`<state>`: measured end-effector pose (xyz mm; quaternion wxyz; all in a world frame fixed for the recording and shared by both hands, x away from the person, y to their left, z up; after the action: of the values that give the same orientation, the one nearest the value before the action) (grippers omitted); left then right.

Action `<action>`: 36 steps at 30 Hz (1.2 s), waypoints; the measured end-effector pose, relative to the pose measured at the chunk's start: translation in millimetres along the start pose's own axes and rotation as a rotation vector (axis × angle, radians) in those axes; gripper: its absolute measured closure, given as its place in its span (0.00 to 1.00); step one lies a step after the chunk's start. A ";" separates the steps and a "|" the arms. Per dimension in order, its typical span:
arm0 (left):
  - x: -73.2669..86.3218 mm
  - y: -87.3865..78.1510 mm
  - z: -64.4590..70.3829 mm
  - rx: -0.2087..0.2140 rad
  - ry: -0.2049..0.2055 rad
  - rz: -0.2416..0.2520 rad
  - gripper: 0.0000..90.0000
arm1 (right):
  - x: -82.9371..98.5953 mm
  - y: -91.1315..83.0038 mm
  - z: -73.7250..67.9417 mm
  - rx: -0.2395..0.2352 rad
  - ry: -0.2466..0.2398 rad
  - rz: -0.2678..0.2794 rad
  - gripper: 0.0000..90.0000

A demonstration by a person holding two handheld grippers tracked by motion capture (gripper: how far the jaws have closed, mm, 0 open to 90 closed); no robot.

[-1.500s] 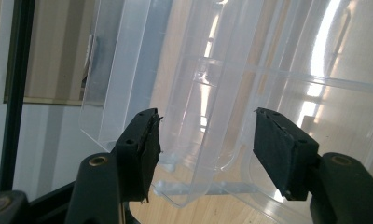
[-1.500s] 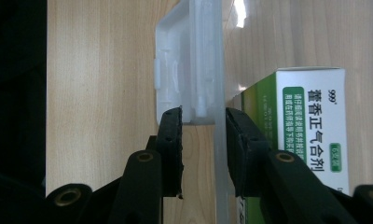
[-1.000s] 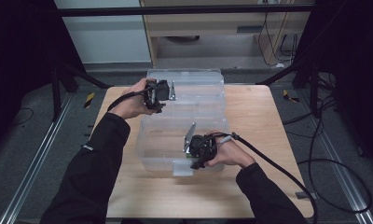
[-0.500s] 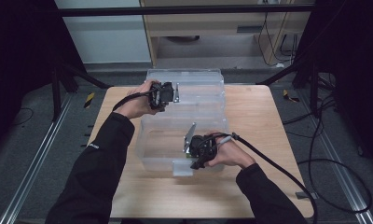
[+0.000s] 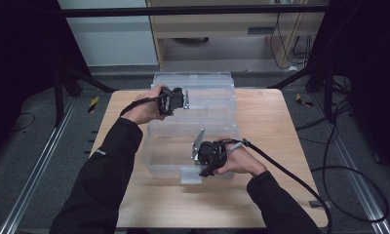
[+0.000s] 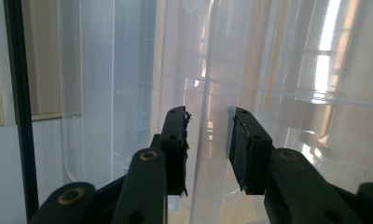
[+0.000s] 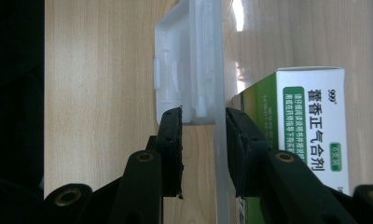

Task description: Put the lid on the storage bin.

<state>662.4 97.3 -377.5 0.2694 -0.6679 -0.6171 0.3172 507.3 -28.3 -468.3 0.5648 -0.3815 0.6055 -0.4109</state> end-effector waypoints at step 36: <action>-5.7 -15.3 8.2 -0.001 0.043 -0.002 0.85 | -0.3 0.1 -2.2 0.019 0.023 -0.007 0.76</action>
<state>646.0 92.8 -370.8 0.2827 -0.6739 -0.6120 0.3023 505.2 -27.8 -468.1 0.5599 -0.3734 0.6067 -0.4232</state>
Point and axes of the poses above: each handheld gripper's, and its own axes: y roughly forward along the jaws, x roughly out of its underside, z roughly to its right, the point moved 7 cm from there along y, roughly forward along the jaws
